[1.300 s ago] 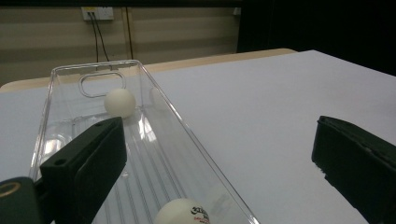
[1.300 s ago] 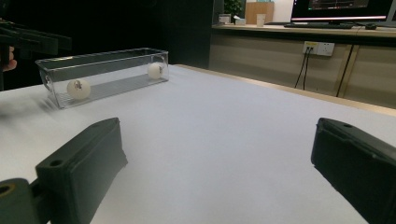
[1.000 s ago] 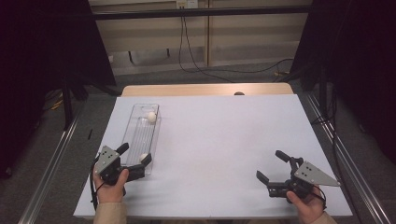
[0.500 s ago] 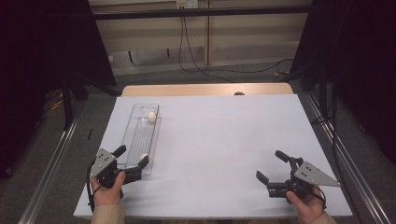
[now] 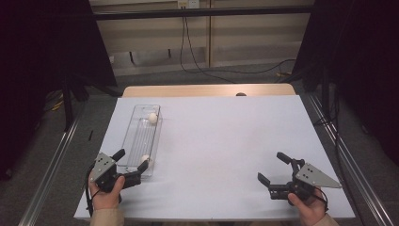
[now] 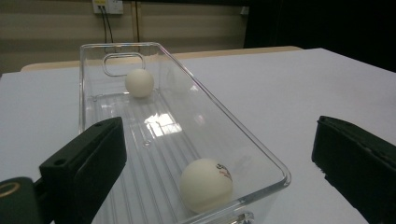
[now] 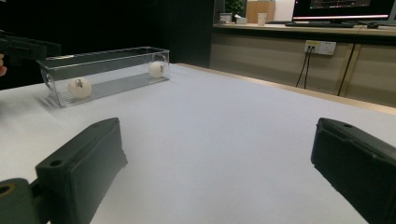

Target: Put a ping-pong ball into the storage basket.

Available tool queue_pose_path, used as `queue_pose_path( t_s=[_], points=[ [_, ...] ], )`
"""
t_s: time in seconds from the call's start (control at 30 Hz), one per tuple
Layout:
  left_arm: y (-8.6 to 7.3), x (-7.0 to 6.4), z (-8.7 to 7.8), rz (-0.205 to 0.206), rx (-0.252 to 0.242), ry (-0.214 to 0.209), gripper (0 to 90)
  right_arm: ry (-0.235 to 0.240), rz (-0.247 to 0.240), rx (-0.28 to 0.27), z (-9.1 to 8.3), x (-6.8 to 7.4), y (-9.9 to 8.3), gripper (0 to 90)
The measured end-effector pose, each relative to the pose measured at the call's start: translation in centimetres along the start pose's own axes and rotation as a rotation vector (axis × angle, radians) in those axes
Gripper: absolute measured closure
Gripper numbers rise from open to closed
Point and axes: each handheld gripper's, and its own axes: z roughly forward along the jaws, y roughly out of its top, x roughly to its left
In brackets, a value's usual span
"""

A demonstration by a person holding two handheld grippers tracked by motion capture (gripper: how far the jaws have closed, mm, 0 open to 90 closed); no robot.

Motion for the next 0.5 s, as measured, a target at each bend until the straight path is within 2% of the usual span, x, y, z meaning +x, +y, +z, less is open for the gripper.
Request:
queue_pose_path(
  t_s=[0.5],
  points=[
    [-0.26, -0.04, -0.18, 0.002, -0.004, 0.008, 3.2, -0.002, 0.005, 0.007, 0.10, -0.07, -0.06, 1.7]
  ],
)
